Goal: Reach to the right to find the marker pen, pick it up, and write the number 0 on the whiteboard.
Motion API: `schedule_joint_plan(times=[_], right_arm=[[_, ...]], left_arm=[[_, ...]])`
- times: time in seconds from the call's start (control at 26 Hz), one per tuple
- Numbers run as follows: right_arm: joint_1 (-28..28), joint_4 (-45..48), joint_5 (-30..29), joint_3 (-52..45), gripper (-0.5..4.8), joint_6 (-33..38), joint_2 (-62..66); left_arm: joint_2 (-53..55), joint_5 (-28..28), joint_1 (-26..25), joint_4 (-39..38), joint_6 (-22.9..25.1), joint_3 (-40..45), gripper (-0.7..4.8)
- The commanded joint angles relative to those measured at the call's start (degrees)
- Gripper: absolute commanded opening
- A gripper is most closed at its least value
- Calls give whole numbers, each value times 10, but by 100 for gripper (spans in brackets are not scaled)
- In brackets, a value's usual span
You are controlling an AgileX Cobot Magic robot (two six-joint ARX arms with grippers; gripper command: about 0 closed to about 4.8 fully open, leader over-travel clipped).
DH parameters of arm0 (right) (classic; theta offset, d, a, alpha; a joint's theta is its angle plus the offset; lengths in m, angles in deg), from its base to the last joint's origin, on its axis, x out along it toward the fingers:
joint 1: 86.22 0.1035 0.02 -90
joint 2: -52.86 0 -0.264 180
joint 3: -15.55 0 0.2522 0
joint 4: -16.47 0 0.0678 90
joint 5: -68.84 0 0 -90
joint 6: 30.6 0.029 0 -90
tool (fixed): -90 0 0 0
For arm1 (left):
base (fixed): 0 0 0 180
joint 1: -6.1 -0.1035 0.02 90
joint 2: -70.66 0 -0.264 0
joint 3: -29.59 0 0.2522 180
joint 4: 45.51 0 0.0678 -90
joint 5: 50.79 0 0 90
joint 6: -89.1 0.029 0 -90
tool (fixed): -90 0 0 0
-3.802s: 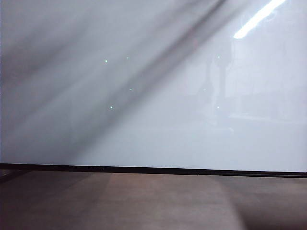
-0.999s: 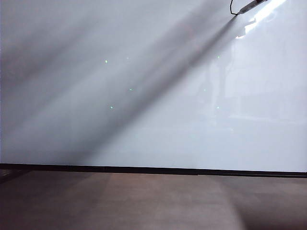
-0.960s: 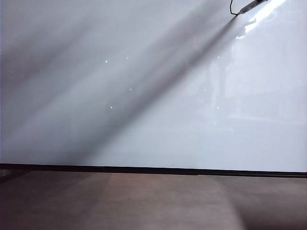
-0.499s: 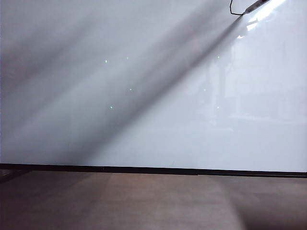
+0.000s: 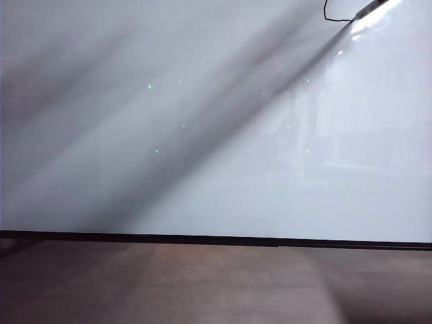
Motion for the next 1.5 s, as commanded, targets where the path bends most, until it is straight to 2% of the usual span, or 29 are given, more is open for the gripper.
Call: schedule_joint_plan(times=[0.04,0.23,0.5,0.58,1.5], right_arm=[[-2,12,12,3,-2,1,-3],[0,11,-16,3,-2,8,-20],[1,0,-21,3,-2,20,-95],[-1,22,-22,3,-2,20,-110],[-1,83,-36,3,-2,20,-42]], left_arm=[[-3,-2,0,6,3,-1,-6],[-3,-2,0,6,3,-1,-6],[-2,-1,0,6,2,-1,-6],[-2,2,0,8,2,-1,-6],[-1,3,0,27,13,0,-6]])
